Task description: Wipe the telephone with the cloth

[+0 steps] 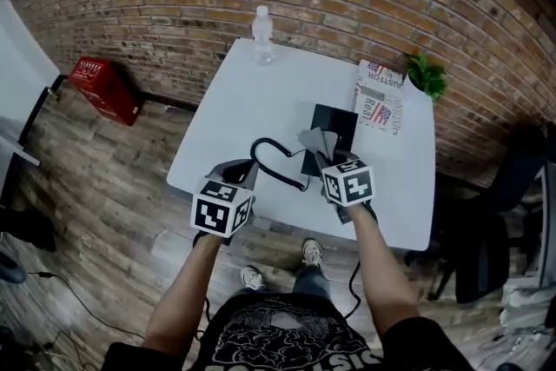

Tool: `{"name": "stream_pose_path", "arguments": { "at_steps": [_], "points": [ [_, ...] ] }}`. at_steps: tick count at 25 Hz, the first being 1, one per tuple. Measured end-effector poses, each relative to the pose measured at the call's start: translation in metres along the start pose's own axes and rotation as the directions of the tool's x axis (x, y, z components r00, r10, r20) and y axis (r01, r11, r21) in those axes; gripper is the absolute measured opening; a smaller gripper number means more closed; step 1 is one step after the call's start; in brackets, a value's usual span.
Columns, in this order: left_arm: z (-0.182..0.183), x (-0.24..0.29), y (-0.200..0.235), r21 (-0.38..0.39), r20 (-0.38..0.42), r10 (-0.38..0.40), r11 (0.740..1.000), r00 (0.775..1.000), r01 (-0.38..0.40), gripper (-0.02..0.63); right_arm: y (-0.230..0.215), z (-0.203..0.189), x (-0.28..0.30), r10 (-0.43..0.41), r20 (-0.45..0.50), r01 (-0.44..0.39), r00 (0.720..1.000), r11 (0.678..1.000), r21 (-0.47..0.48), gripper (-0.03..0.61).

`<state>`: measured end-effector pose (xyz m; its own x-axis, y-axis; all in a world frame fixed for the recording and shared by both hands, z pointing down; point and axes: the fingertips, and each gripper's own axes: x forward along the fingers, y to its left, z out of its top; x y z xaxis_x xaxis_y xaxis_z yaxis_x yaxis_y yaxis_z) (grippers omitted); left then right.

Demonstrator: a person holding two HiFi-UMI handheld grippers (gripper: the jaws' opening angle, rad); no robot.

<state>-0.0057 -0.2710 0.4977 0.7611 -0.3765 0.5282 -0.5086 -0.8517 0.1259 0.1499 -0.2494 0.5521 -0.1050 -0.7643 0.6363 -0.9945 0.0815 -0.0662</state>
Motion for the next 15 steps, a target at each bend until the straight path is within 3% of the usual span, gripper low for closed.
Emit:
{"name": "stream_pose_path", "arguments": {
  "at_steps": [15],
  "points": [
    [-0.029,-0.019,-0.008,0.047,-0.023,-0.067,0.997,0.997,0.068,0.005,0.032,-0.044,-0.01,-0.04,-0.018,0.041,0.999,0.998,0.055,0.011]
  ]
}}
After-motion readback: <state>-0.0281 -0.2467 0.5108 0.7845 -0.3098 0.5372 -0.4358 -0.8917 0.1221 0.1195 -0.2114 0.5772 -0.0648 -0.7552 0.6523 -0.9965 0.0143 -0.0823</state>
